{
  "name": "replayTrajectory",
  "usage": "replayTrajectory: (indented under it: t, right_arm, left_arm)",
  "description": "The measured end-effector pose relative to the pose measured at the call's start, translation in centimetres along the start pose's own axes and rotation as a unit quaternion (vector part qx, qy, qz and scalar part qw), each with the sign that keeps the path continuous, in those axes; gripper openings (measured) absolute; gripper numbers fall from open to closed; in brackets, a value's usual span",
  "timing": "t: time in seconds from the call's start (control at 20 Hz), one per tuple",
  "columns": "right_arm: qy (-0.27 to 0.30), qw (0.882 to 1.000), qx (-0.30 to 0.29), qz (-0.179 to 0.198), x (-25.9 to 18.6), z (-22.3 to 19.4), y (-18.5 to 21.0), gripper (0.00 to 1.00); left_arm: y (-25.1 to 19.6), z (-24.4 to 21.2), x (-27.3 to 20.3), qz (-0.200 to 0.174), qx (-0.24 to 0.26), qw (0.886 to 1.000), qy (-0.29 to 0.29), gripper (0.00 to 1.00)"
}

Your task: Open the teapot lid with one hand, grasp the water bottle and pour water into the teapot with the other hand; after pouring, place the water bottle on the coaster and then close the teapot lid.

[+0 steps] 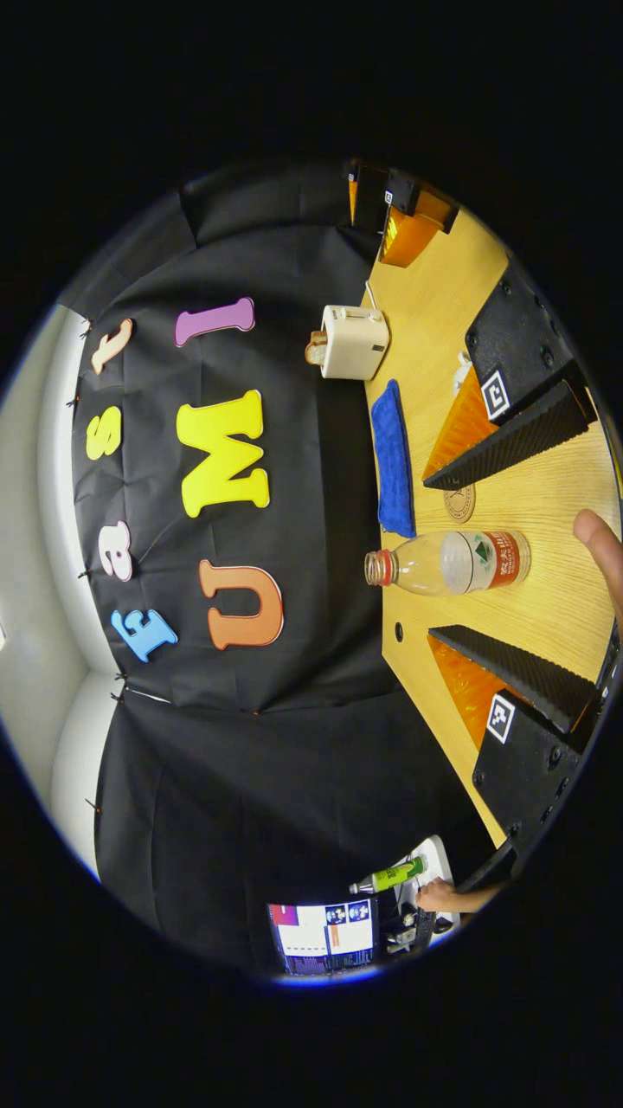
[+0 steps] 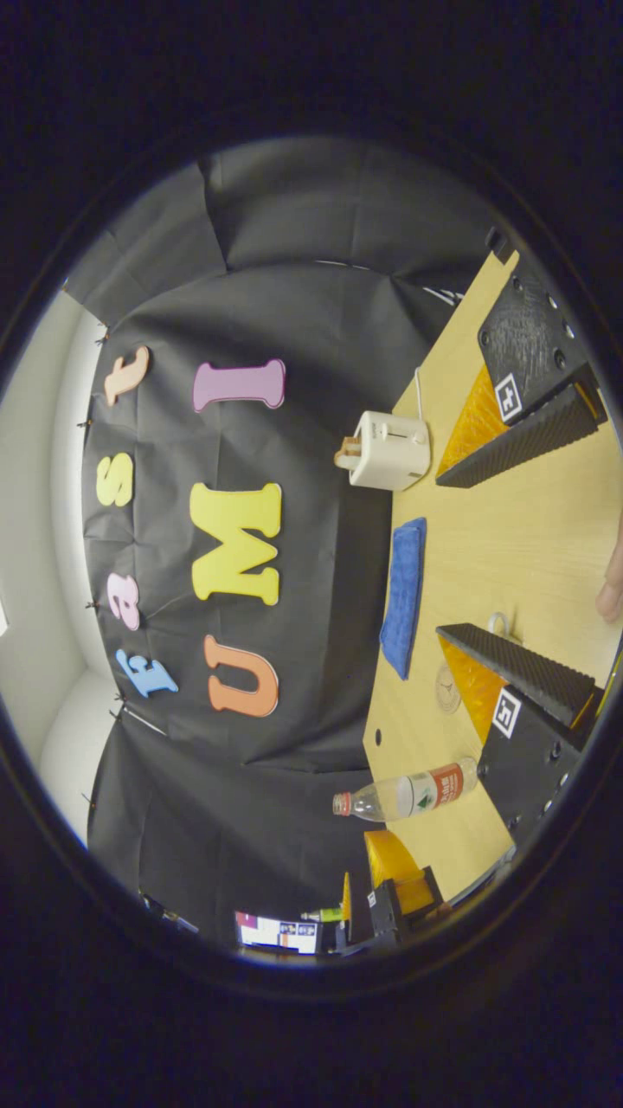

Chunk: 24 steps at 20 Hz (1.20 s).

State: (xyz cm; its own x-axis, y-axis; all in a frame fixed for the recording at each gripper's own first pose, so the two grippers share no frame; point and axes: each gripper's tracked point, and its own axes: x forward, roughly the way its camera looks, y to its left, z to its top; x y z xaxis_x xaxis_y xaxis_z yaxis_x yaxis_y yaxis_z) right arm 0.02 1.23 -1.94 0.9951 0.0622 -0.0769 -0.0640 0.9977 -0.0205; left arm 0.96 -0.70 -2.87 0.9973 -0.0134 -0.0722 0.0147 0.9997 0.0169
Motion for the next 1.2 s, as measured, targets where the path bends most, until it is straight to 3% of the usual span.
replayTrajectory:
  t: [0.25, 0.75, 1.2]
  right_arm:
    - [0.003, 1.000, 0.007, 0.006, 1.0, -1.0, 0.6, 0.95]
    - [0.023, 0.997, 0.031, 0.070, 5.0, -5.9, 6.4, 0.95]
    - [0.033, 0.997, 0.009, 0.074, 8.9, -6.6, 10.6, 0.97]
  left_arm:
    - [0.4, -0.9, 0.5, 0.006, 0.000, 1.000, 0.011, 0.98]
    - [0.5, -3.0, 2.1, 0.006, -0.009, 0.999, 0.032, 0.98]
    - [0.6, -3.7, 2.4, 0.009, -0.004, 0.999, 0.039, 0.98]
